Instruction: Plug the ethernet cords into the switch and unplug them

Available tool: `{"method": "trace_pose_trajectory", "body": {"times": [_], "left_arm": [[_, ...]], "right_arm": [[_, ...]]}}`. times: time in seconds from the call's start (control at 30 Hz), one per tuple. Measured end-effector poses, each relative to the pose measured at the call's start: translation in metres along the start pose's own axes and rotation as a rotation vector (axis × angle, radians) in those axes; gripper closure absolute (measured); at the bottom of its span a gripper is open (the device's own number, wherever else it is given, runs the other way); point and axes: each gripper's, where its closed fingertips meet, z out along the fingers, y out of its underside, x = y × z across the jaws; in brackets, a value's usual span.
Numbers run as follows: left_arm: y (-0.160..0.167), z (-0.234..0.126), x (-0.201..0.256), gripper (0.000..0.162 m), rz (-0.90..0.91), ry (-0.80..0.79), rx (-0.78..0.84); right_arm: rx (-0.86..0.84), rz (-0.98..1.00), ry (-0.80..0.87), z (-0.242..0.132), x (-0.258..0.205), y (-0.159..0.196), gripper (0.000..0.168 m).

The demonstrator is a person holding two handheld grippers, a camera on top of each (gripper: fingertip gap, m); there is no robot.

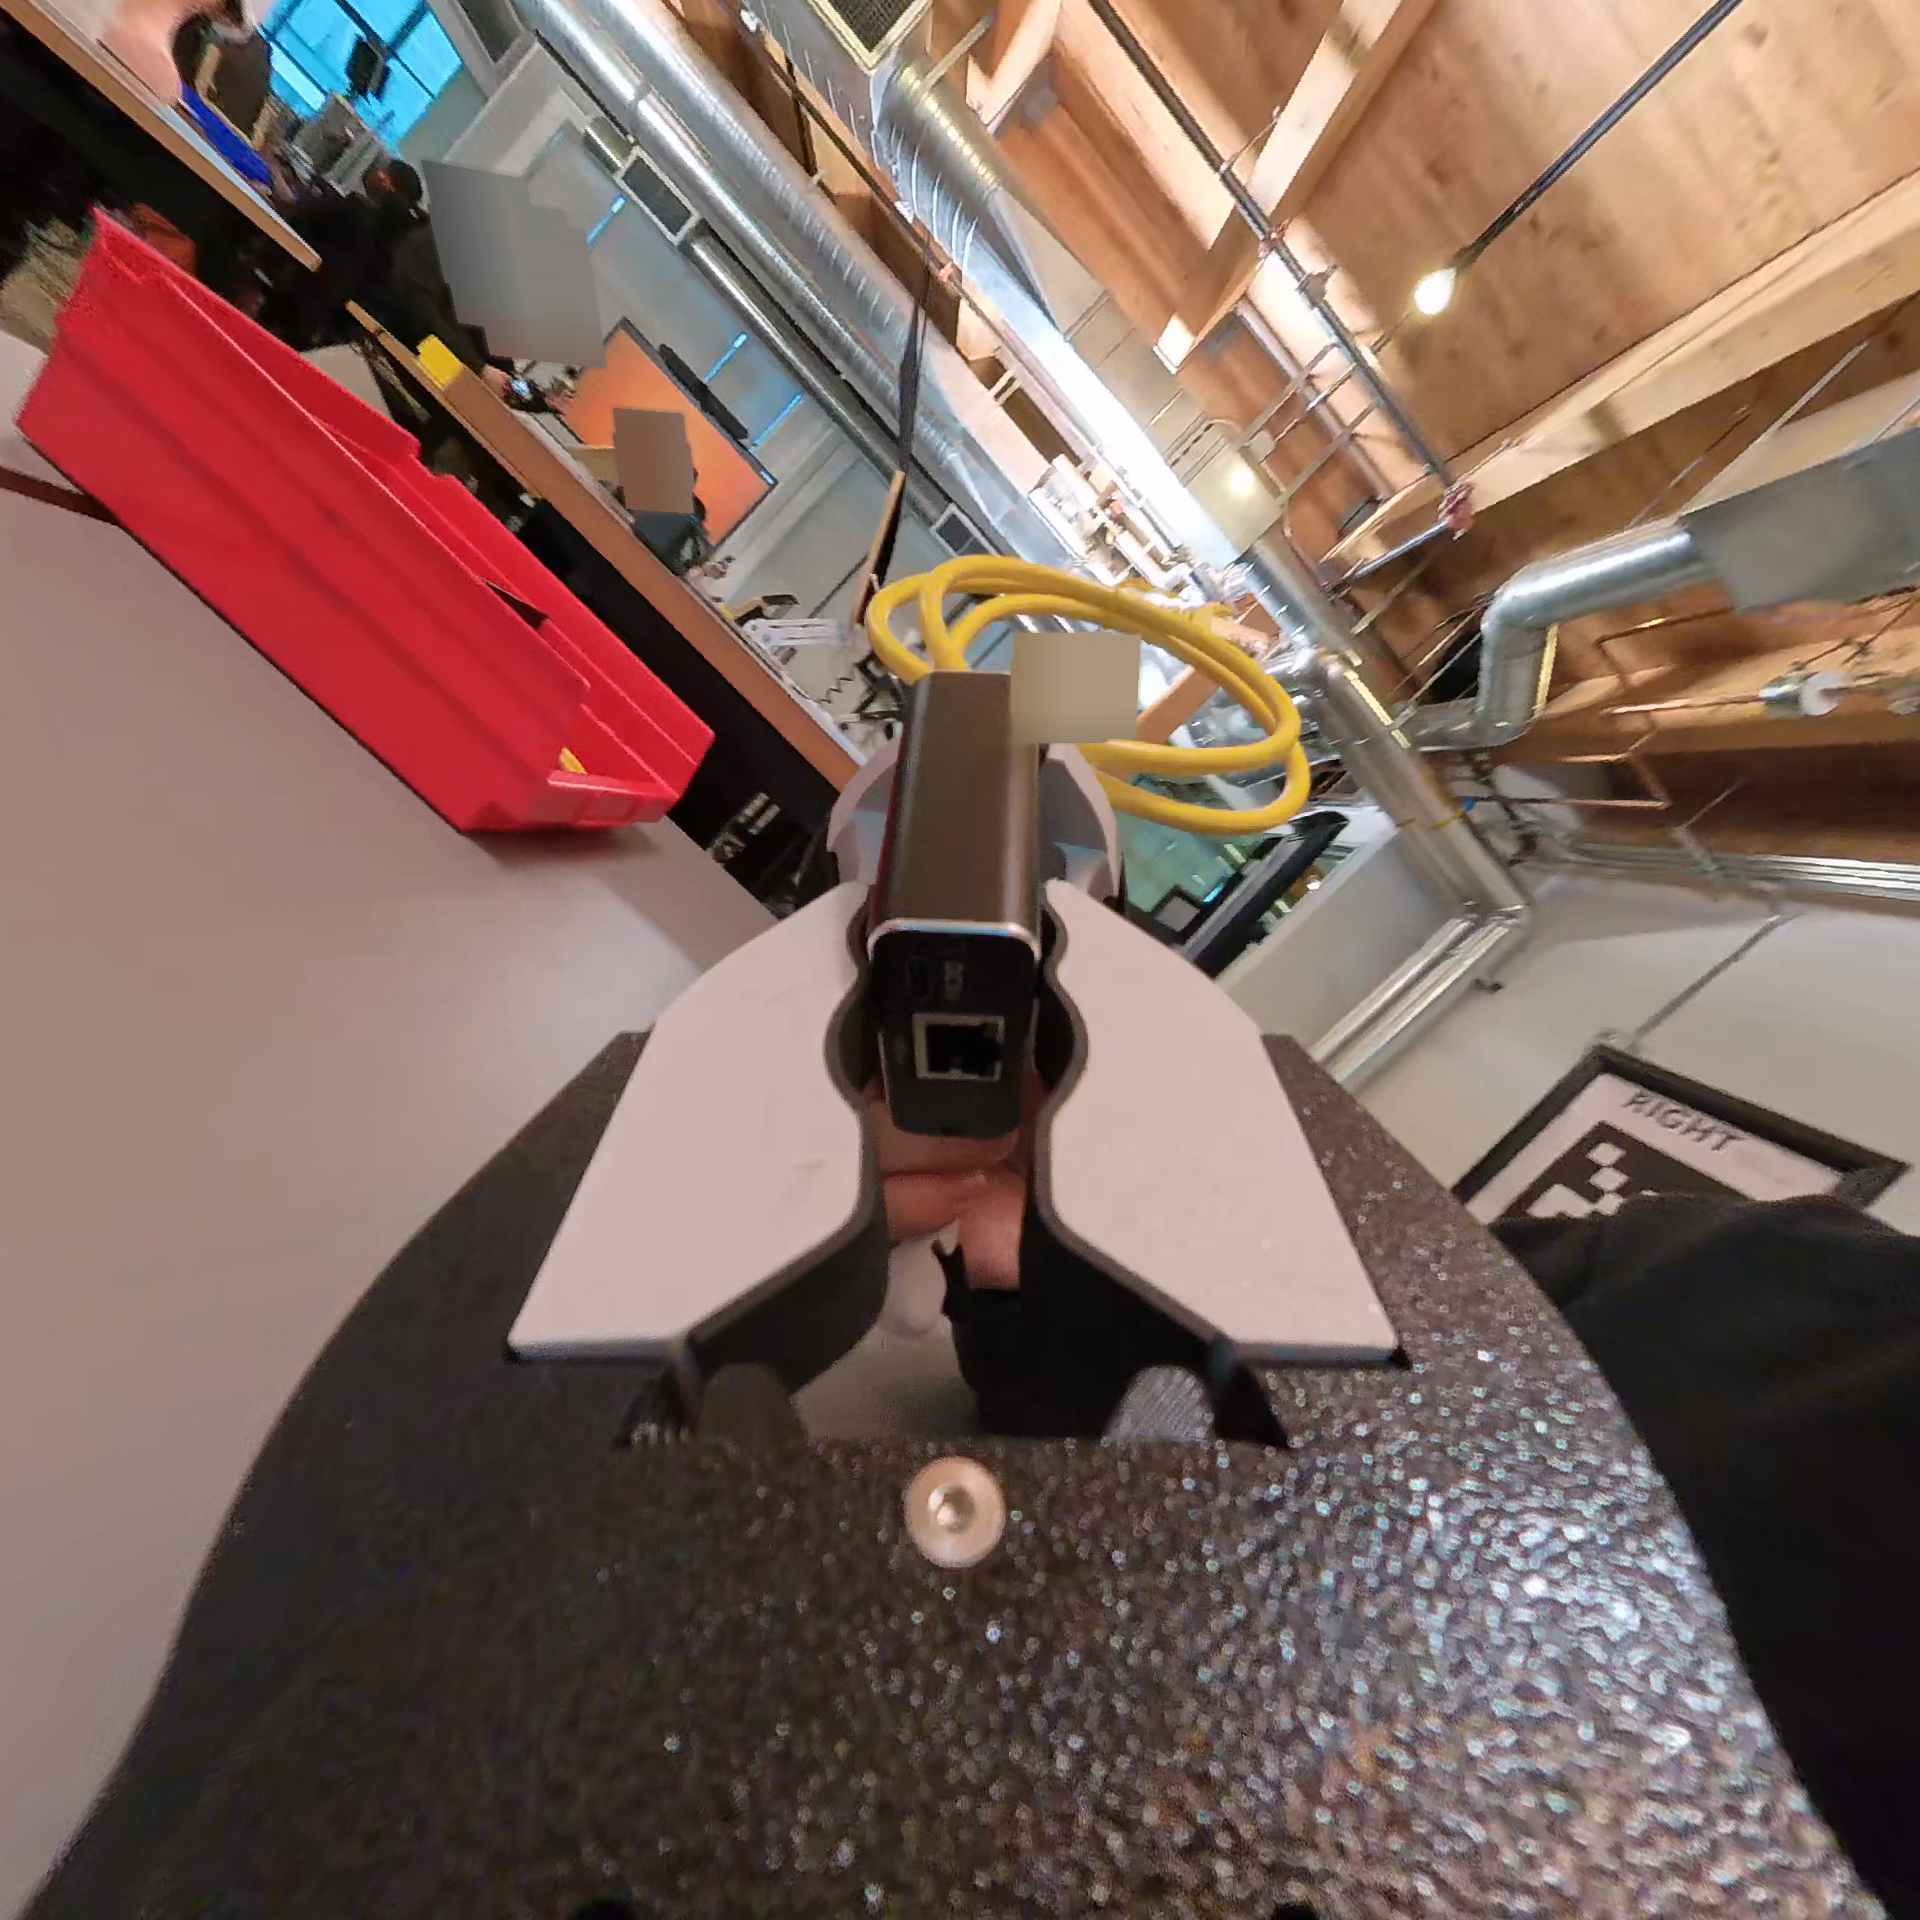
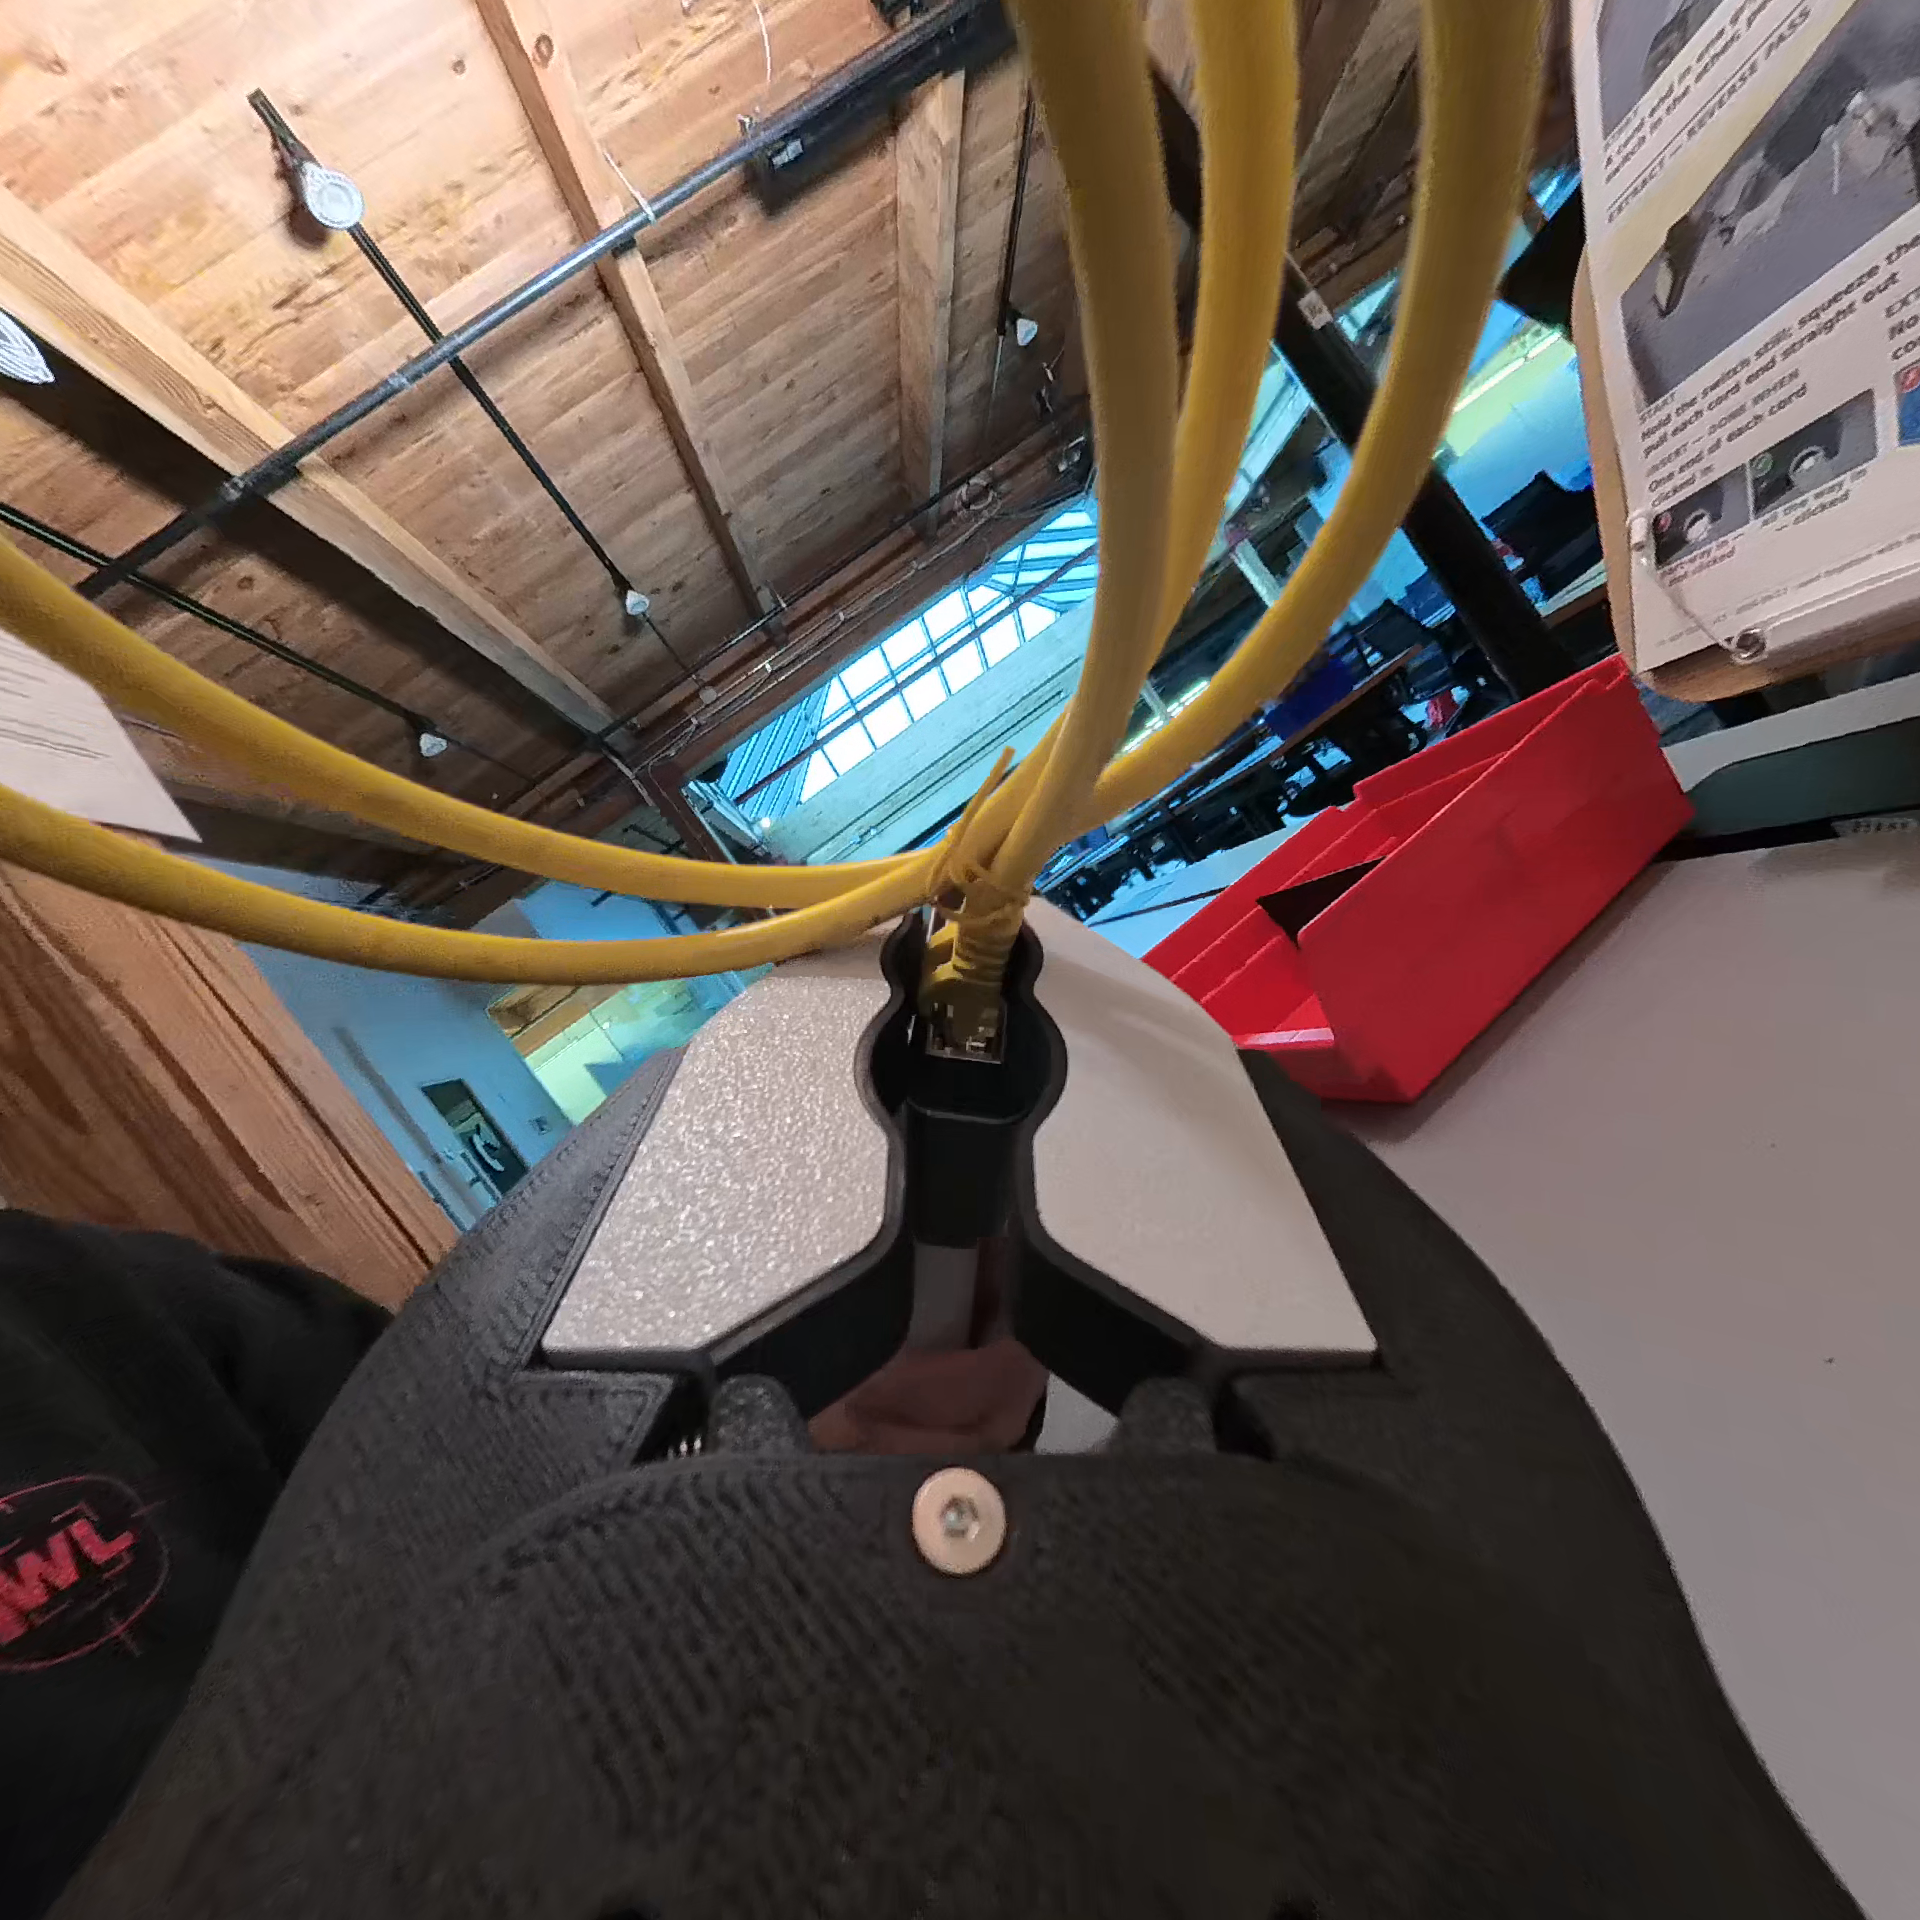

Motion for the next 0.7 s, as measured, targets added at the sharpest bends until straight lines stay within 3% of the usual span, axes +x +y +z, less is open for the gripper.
{"method": "trace_pose_trajectory", "body": {"times": [0.7], "left_arm": [[0.007,-0.005,-0.015,0.136,0.002,-0.026,-0.021]], "right_arm": [[-0.037,0.029,0.024,0.006,0.015,0.018,0.153]]}}
